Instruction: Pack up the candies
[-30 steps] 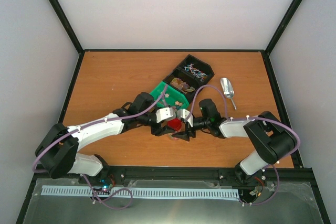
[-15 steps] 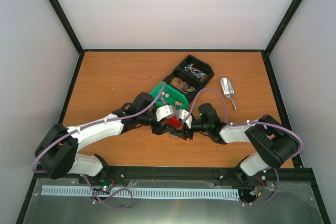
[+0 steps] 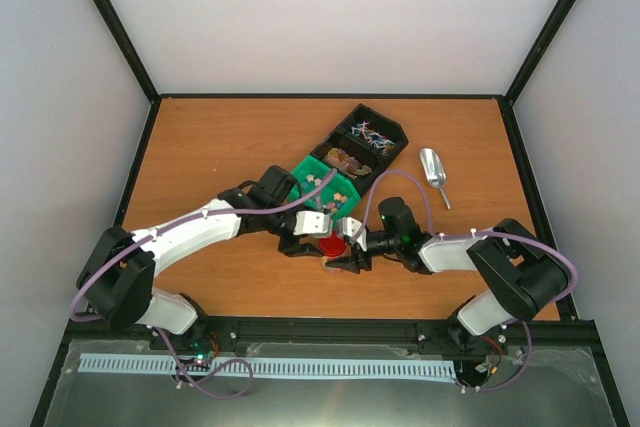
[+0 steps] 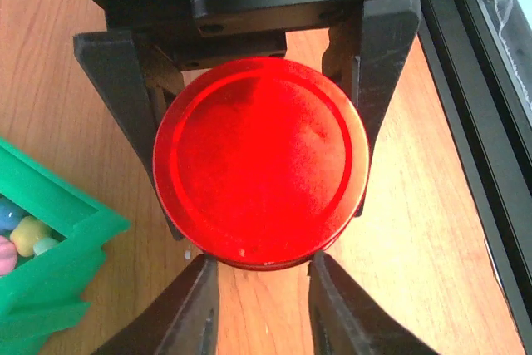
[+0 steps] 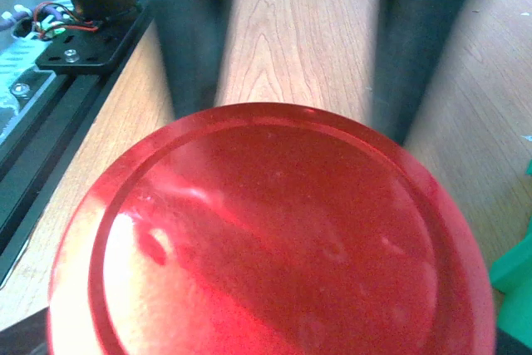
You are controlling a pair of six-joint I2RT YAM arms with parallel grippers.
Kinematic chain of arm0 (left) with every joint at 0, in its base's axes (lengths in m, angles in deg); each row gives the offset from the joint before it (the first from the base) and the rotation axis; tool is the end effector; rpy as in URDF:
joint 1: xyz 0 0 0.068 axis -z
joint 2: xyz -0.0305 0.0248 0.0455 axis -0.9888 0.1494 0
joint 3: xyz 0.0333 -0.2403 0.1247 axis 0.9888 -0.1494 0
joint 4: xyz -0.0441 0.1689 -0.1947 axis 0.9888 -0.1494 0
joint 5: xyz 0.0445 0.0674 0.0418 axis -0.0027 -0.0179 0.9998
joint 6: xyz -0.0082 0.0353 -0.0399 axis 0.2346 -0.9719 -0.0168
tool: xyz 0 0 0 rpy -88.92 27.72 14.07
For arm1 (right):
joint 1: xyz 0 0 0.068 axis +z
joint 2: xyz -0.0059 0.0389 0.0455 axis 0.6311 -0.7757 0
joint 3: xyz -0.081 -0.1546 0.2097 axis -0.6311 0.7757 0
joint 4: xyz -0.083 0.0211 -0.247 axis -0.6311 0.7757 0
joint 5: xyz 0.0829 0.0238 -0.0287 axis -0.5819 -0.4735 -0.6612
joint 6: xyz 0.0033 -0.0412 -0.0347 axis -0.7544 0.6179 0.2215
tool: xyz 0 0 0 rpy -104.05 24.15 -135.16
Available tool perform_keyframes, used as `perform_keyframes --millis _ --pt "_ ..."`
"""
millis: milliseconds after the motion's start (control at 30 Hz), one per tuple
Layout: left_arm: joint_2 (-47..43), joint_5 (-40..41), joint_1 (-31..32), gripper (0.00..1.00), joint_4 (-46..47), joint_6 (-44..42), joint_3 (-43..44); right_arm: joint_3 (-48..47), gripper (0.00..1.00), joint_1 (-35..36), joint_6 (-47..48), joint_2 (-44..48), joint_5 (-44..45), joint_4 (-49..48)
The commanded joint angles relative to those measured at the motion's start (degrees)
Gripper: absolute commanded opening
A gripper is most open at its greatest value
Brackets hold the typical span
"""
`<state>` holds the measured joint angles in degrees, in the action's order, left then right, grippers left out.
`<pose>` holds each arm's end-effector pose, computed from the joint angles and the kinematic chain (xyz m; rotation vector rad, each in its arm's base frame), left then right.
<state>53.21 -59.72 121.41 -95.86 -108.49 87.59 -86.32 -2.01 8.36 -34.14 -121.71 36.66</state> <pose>0.1953 -0.1923 0.2154 1.8635 1.6528 -0.8044 0.1834 0.1725 0.1321 -1.4898 1.4628 1.0214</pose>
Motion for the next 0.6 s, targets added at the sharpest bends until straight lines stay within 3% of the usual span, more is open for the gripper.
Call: perform_keyframes --millis 0,67,167,367,567 --pt "0.5 -7.9 1.1 0.32 -2.6 -2.2 0.6 -1.3 0.36 -0.6 0.3 0.0 1.5 0.0" --pt "-0.2 -7.6 0.4 0.41 0.5 2.7 -0.2 -1.1 0.37 -0.6 -0.1 0.2 2.3 -0.3" --pt "-1.7 -6.2 -1.0 0.65 4.3 8.3 -1.4 -0.8 0.41 -0.6 -0.5 0.2 3.1 -0.7" --pt "-7.3 -2.6 -3.9 0.99 6.2 12.5 -4.6 -0.1 0.85 -0.6 -2.1 -0.1 4.1 -2.9" --pt "-11.1 -1.0 -5.1 1.0 5.1 14.9 -5.8 0.9 0.99 -0.6 -2.5 2.3 4.7 -2.7"
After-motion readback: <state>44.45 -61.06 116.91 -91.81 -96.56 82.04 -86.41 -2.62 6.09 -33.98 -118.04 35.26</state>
